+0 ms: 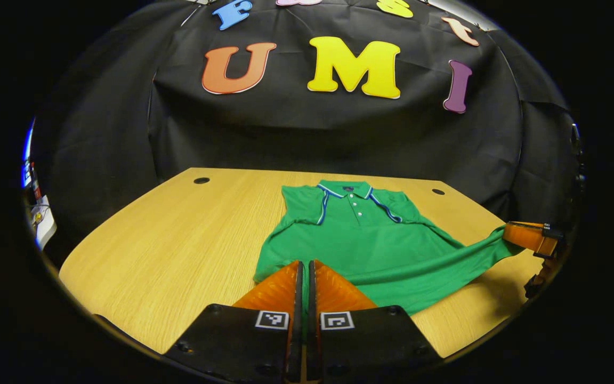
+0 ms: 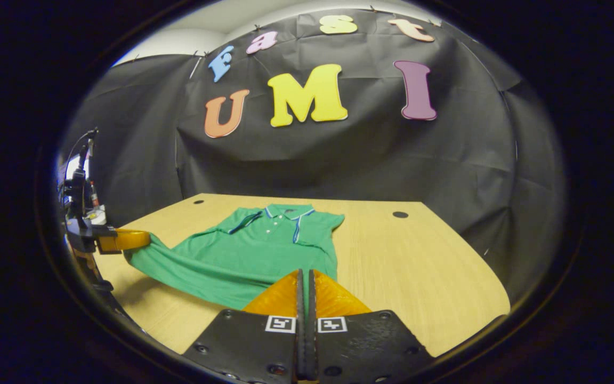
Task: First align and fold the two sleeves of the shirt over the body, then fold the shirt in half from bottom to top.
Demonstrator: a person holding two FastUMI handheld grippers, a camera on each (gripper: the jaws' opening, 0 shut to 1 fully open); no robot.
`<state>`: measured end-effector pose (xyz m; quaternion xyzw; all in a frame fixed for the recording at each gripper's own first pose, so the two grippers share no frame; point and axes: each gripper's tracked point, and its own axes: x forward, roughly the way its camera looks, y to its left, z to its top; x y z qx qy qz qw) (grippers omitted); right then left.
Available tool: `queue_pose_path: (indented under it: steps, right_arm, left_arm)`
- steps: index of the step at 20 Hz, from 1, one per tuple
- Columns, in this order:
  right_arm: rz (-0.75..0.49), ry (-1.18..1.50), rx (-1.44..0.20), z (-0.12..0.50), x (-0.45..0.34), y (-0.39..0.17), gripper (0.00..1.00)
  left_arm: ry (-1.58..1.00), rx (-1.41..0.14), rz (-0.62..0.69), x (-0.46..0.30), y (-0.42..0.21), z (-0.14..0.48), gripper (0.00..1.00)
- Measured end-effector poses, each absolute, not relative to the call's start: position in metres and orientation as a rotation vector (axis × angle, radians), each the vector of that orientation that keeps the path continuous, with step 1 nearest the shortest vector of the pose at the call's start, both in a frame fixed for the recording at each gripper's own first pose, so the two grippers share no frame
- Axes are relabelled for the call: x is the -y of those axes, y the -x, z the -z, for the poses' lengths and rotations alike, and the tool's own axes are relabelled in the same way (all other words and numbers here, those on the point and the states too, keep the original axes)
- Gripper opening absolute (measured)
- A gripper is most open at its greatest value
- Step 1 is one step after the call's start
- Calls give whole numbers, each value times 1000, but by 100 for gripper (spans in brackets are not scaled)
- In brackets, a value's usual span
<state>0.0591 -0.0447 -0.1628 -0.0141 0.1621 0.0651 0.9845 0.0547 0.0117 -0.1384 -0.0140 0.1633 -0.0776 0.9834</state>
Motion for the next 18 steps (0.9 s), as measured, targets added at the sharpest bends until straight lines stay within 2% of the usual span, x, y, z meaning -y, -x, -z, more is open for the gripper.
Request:
queue_pose_path:
  steps: [6,12,18]
  right_arm:
    - [-83,31,-260,112,44,-144,0]
    - [-22,89,-169,72,41,-246,0]
    - [28,99,-213,89,37,-364,0]
  left_arm:
    - [-11,-273,173,-6,-141,96,9]
    - [-23,-190,173,-2,-253,55,8]
    - [-26,-158,153,2,-354,51,9]
